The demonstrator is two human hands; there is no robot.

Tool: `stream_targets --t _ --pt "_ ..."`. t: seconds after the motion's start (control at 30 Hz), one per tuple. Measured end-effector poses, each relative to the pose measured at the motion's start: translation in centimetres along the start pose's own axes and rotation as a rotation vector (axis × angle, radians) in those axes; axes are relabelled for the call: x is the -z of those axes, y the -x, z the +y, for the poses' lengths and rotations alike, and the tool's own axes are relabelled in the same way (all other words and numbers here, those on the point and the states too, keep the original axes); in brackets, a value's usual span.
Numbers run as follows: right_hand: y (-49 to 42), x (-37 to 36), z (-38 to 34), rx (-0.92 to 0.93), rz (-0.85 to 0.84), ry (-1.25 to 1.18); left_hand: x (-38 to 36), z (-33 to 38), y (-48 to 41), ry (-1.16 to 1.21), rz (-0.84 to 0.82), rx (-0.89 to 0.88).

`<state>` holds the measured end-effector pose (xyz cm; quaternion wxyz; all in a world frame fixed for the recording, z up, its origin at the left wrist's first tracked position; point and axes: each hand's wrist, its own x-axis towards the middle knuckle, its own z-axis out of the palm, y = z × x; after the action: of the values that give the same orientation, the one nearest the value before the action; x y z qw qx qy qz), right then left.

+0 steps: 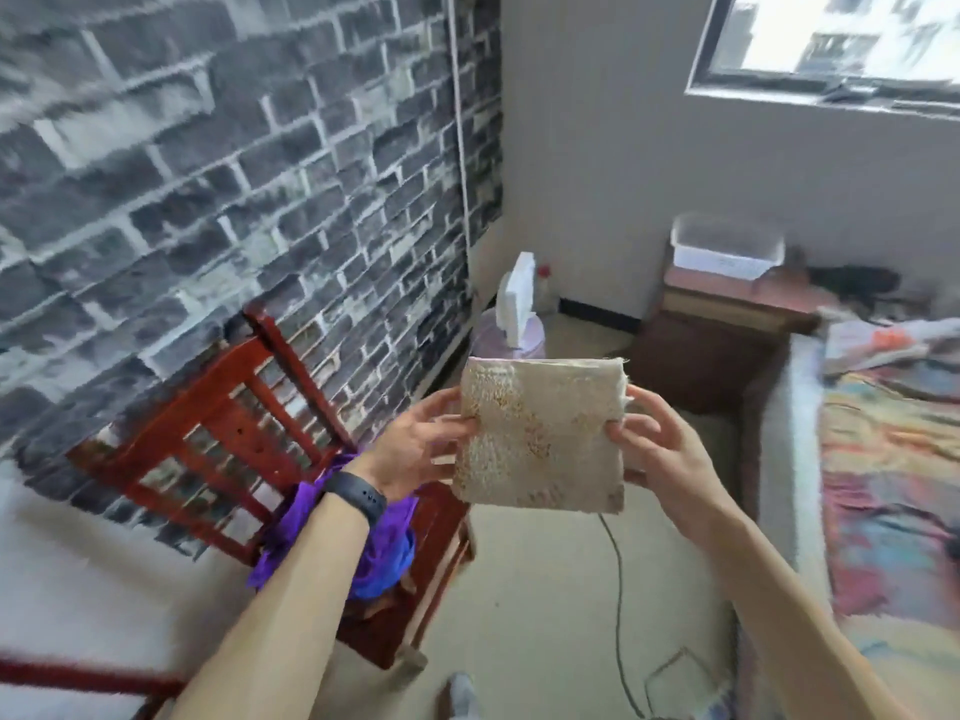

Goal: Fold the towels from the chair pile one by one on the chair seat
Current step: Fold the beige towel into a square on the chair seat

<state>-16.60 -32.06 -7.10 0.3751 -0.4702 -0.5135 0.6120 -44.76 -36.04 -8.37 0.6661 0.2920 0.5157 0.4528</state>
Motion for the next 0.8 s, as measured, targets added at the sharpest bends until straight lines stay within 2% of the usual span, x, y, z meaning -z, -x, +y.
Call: stream_targets --t 0.17,0.33,0.53,0.8 --pt "-6.4 6.0 -2.8 0.071 0.157 -0.014 -4.6 5.3 -10.4 -0.038 -0.151 -0.007" --pt "-15.3 10.9 -4.5 0.099 0.273 -0.002 -8.0 10.0 -22.1 -0.069 -0.193 0.03" --pt "-24.3 16.4 -6.7 0.052 0.396 -0.01 -13.0 15.5 -34.2 -0.125 -0.294 0.08" --pt "-34.9 26.1 -6.8 -0.019 0.505 -0.102 -20.6 17.8 -49.9 -0.23 -0.375 0.159"
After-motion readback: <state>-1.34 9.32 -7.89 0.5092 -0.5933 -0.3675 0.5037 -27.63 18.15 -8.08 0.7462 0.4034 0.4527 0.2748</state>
